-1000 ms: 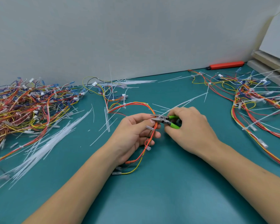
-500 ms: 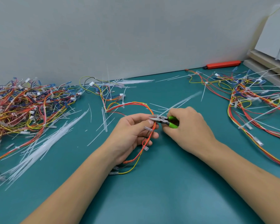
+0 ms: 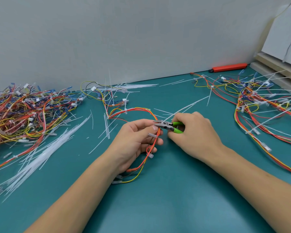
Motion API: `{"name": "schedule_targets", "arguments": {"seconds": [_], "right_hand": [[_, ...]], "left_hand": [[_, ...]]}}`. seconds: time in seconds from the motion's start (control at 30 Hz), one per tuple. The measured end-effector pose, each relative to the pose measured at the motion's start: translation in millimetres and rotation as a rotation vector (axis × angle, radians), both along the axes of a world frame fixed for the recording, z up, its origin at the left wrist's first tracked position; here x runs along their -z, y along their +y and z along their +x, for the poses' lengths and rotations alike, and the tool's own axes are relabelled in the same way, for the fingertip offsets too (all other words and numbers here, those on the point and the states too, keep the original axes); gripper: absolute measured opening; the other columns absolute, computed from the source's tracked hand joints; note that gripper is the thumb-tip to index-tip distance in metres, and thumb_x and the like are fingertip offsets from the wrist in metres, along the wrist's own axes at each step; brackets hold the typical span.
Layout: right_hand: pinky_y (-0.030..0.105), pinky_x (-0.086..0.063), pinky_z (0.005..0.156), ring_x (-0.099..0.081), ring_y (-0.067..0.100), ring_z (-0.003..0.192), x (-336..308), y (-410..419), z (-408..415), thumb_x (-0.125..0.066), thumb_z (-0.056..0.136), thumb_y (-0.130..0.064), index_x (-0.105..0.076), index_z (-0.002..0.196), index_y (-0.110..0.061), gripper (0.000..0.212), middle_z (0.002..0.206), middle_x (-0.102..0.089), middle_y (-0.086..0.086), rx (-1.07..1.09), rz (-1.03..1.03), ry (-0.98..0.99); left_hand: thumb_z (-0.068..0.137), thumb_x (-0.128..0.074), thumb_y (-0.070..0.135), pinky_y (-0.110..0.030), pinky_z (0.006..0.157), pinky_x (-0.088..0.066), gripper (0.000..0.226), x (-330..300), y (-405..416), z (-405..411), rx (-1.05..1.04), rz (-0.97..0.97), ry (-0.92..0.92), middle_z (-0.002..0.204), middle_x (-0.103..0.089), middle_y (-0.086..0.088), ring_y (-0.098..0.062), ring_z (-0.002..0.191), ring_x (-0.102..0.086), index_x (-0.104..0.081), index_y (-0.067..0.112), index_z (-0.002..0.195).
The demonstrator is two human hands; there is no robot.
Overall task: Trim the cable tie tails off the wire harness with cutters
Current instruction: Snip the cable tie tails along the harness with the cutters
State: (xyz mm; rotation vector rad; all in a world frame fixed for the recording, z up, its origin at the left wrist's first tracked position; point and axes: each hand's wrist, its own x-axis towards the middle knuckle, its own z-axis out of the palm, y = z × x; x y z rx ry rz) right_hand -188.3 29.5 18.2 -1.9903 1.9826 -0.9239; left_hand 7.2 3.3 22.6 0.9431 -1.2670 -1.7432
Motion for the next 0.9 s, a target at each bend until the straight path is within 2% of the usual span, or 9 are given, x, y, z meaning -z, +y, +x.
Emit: {"name": "schedule_targets", "arguments": {"seconds": [0.1,0.2,0.3,0.43,0.5,0.57,0.6,0.77,0.9], "right_hand": [[0.034,-0.033,0.066,-0.049,0.015,0.063,0.2,0.5,0.7,-0.067,0.083,-0.034,-0.048,0.065,-0.019,0.03,0.055,-0.05,-0.002,0.011,0.018,0.001],[0.032,-0.026,0.053,-0.05,0.029,0.064,-0.1,-0.2,1.3,-0.065,0.084,-0.033,-0.045,0.064,-0.015,0.033,0.056,-0.048,0.001,0.013,0.046,-0.002],[0.032,-0.029,0.051,-0.051,0.029,0.064,0.3,0.4,0.6,-0.066,0.083,-0.034,-0.047,0.065,-0.016,0.032,0.056,-0.05,0.001,0.013,0.04,-0.004],[0.032,-0.032,0.06,-0.051,0.016,0.069,0.1,0.9,0.7,-0.068,0.082,-0.035,-0.053,0.069,-0.022,0.024,0.061,-0.054,-0.006,-0.007,0.009,0.0],[0.037,-0.042,0.077,-0.052,0.016,0.088,-1.6,0.8,1.1,-0.068,0.083,-0.035,-0.066,0.084,-0.028,0.007,0.079,-0.064,-0.012,-0.025,-0.005,0.006],[0.039,-0.044,0.095,-0.05,0.017,0.106,-3.9,2.1,1.5,-0.067,0.083,-0.035,-0.071,0.103,-0.034,0.021,0.099,-0.068,-0.015,-0.025,0.011,-0.003],[0.04,-0.044,0.097,-0.05,0.018,0.109,-5.1,2.5,1.2,-0.067,0.083,-0.035,-0.071,0.108,-0.035,0.025,0.103,-0.068,-0.015,-0.028,0.022,-0.006],[0.04,-0.046,0.095,-0.051,0.018,0.108,-5.0,1.7,0.9,-0.066,0.083,-0.032,-0.071,0.11,-0.035,0.027,0.103,-0.068,-0.014,-0.041,0.013,0.001],[0.039,-0.046,0.088,-0.05,0.017,0.1,-3.6,0.9,0.4,-0.066,0.083,-0.033,-0.069,0.101,-0.034,0.019,0.093,-0.067,-0.014,-0.034,0.015,0.01]], "left_hand": [[0.086,-0.073,0.019,-0.027,0.05,-0.054,0.024,-1.0,0.3,-0.1,0.007,-0.002,0.002,0.096,-0.072,-0.016,-0.022,0.068,-0.071,-0.07,0.006,0.106],[0.083,-0.074,0.022,-0.027,0.05,-0.054,0.025,-2.0,1.2,0.4,0.014,-0.01,-0.001,0.096,-0.072,-0.016,-0.023,0.068,-0.071,-0.072,0.009,0.104],[0.084,-0.074,0.021,-0.028,0.05,-0.054,0.023,-1.9,1.2,0.2,0.018,-0.009,0.001,0.096,-0.071,-0.016,-0.023,0.069,-0.071,-0.073,0.01,0.103],[0.089,-0.071,0.016,-0.027,0.05,-0.053,0.023,-1.3,0.7,0.2,0.005,-0.003,-0.005,0.096,-0.071,-0.017,-0.023,0.068,-0.07,-0.069,0.005,0.109],[0.089,-0.07,0.014,-0.027,0.05,-0.053,0.022,-1.1,0.5,0.3,0.002,-0.003,-0.004,0.096,-0.071,-0.017,-0.023,0.067,-0.07,-0.07,0.004,0.109],[0.089,-0.071,0.013,-0.027,0.05,-0.053,0.024,-0.9,-0.1,0.4,0.0,0.0,0.001,0.097,-0.071,-0.017,-0.023,0.067,-0.07,-0.069,0.003,0.111],[0.088,-0.071,0.013,-0.028,0.05,-0.053,0.026,-0.8,-0.4,0.4,0.0,0.002,0.004,0.097,-0.071,-0.018,-0.023,0.067,-0.07,-0.068,0.001,0.112],[0.09,-0.071,0.012,-0.028,0.05,-0.053,0.027,-0.2,-0.6,0.7,0.004,-0.004,-0.001,0.096,-0.071,-0.017,-0.023,0.067,-0.07,-0.068,0.0,0.113],[0.088,-0.073,0.014,-0.028,0.05,-0.053,0.023,0.0,-0.9,1.2,0.013,-0.011,-0.001,0.096,-0.071,-0.017,-0.023,0.067,-0.07,-0.071,0.005,0.109]]}}
